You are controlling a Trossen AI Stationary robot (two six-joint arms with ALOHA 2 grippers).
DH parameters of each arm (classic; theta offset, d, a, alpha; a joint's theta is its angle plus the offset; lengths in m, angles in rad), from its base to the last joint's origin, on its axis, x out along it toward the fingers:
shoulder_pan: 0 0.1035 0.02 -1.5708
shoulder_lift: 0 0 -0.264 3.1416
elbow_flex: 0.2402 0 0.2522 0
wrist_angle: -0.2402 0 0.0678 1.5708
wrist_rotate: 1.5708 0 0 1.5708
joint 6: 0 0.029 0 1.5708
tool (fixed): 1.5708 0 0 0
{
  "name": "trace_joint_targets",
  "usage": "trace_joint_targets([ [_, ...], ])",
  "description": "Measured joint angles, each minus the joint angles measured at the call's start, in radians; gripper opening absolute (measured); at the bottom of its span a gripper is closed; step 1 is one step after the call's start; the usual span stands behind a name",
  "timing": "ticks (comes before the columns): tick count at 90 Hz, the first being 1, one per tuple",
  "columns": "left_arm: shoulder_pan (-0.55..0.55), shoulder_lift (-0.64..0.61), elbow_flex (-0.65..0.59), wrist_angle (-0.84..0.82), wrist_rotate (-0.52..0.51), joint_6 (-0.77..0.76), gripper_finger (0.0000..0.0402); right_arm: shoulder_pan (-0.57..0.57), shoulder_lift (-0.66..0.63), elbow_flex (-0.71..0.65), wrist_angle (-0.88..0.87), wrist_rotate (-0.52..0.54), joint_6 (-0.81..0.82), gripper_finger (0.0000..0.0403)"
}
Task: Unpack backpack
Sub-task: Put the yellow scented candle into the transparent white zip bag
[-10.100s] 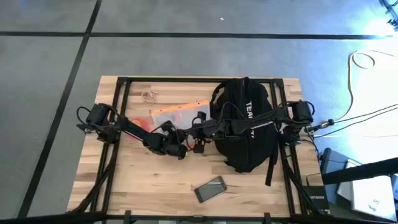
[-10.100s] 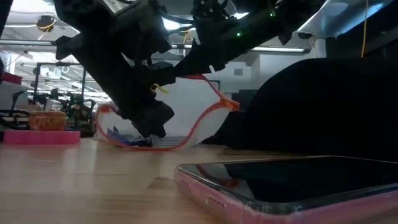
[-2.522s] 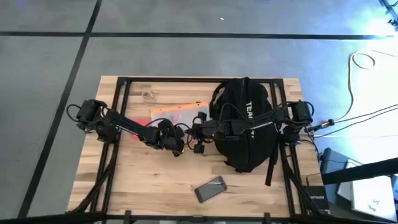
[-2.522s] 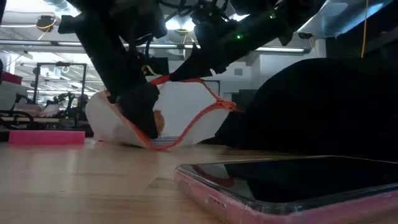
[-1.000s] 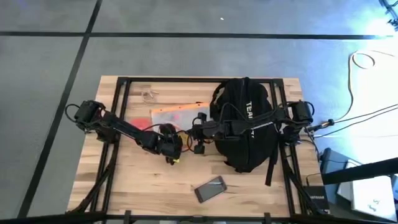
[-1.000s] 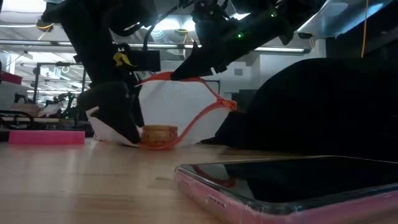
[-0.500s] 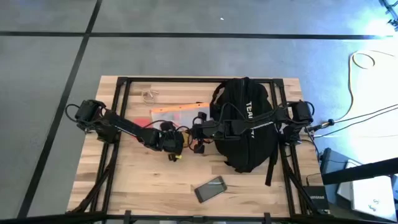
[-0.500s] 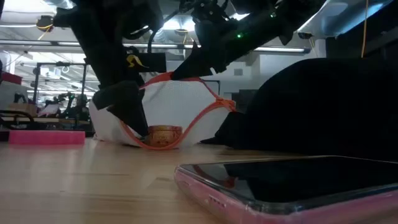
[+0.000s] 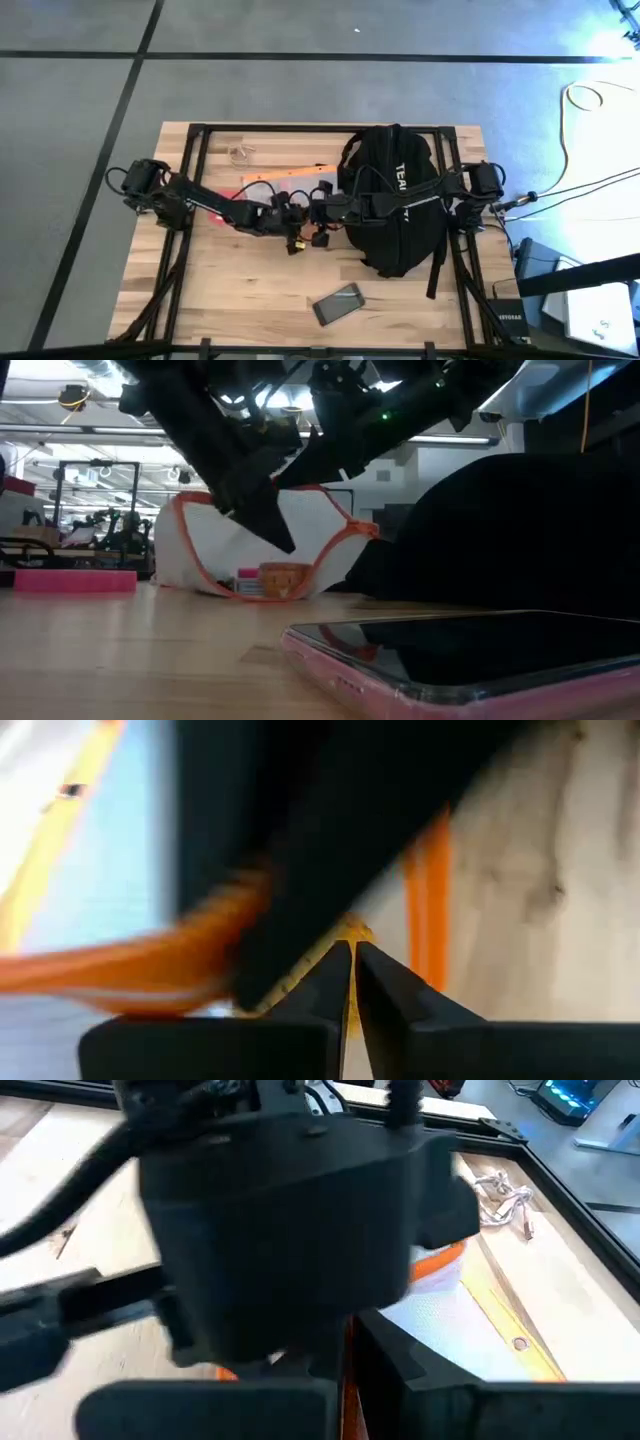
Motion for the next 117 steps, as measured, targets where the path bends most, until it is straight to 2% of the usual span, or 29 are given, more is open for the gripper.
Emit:
trace_joint_targets([
  [14,0.001,-0.002,0.0,-0.011,-0.017,0.0,0.0004,0.0,0.0,0.0,0.0,-0.006,0.0,0.0],
  [26,-0.045,-0.067,-0.001,-0.031,-0.005,0.032,0.0002,0.001,0.0,0.0,0.0,-0.011,0.0,0.0],
  [40,-0.096,-0.133,0.0,-0.225,-0.113,0.014,0.0001,0.001,0.0,0.0,0.004,-0.015,0.0,0.0],
  [47,-0.085,-0.133,-0.002,-0.27,-0.115,-0.019,0.0001,0.001,0.0,0.0,0.004,-0.015,0.0,0.0],
  [59,-0.052,-0.097,-0.009,-0.2,0.004,-0.032,0.0,0.0,0.0,0.0,0.002,-0.015,0.0,0.0],
  [75,-0.02,-0.019,-0.01,-0.166,0.062,-0.074,0.0,0.0,0.0,0.0,-0.001,-0.015,0.0,0.0],
  [88,-0.014,0.04,-0.011,-0.121,0.045,-0.089,0.0,0.0,0.002,-0.001,-0.016,-0.015,0.0,0.0],
  [117,0.004,0.053,-0.015,0.036,-0.063,-0.017,0.0,-0.002,0.0,-0.002,-0.009,0.0,0.0,0.0],
])
